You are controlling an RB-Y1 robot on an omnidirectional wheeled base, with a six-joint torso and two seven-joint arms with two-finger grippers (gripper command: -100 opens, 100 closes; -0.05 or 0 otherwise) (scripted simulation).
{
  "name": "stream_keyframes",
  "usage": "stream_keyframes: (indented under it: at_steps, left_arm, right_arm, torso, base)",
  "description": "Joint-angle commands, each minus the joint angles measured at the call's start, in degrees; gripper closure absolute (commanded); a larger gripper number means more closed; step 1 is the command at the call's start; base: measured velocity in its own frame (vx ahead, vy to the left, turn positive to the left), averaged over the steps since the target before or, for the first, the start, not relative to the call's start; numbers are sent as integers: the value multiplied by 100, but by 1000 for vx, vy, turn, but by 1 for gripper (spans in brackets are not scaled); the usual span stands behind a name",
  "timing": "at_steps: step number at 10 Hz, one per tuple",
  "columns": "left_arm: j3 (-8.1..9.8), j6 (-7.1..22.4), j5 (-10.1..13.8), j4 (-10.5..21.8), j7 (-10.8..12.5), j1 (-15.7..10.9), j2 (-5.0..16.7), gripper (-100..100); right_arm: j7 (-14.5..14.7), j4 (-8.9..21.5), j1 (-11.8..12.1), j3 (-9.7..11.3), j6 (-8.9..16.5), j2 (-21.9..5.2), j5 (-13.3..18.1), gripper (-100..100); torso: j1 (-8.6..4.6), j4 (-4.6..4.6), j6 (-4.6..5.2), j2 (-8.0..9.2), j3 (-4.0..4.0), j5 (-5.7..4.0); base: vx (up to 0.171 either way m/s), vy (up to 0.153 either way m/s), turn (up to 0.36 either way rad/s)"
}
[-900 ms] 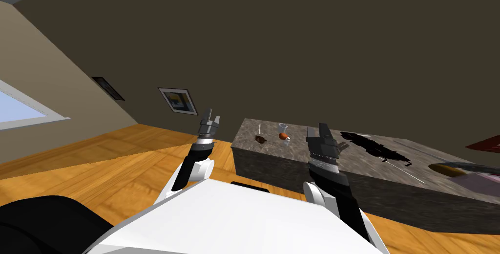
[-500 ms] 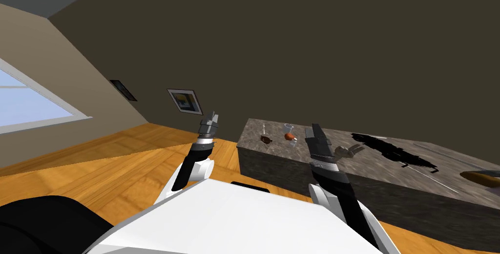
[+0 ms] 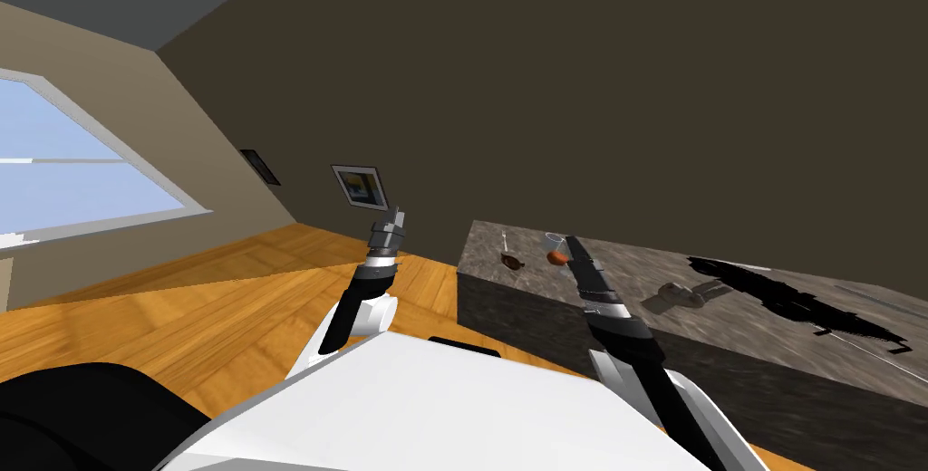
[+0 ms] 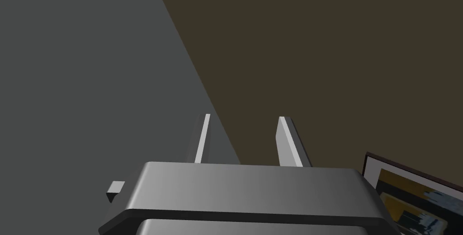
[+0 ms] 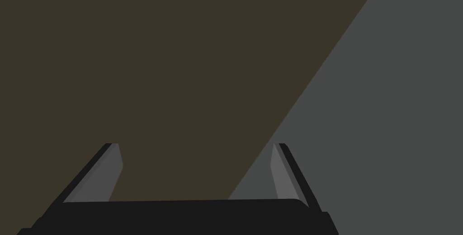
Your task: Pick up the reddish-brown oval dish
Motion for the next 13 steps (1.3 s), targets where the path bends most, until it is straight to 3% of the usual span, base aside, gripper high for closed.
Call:
stream_keyframes:
  at_steps: [1, 11, 12, 13]
  left_arm:
    - [0, 0, 0, 0, 0, 0, 0, 0]
    - [0, 0, 0, 0, 0, 0, 0, 0]
    - [1, 0, 0, 0, 0, 1, 0, 0]
    - [0, 0, 0, 0, 0, 0, 0, 0]
  right_arm:
    - [38, 99, -57, -16, 40, -204, 85, -100]
    - [253, 988, -65, -314, 112, -1626, 700, -100]
    - [308, 1194, -56, -356, 126, -1841, 826, -100]
    - [308, 1194, -56, -356, 126, -1925, 826, -100]
  torso:
    - [0, 0, 0, 0, 0, 0]
    - [-4, -2, 0, -12, -6, 0]
    - [-4, -1, 3, -6, -3, 0]
    - [5, -1, 0, -8, -4, 2]
  base:
    - [-19, 129, 36]
    - [8, 131, 80]
    - [14, 158, 120]
    - [14, 120, 38]
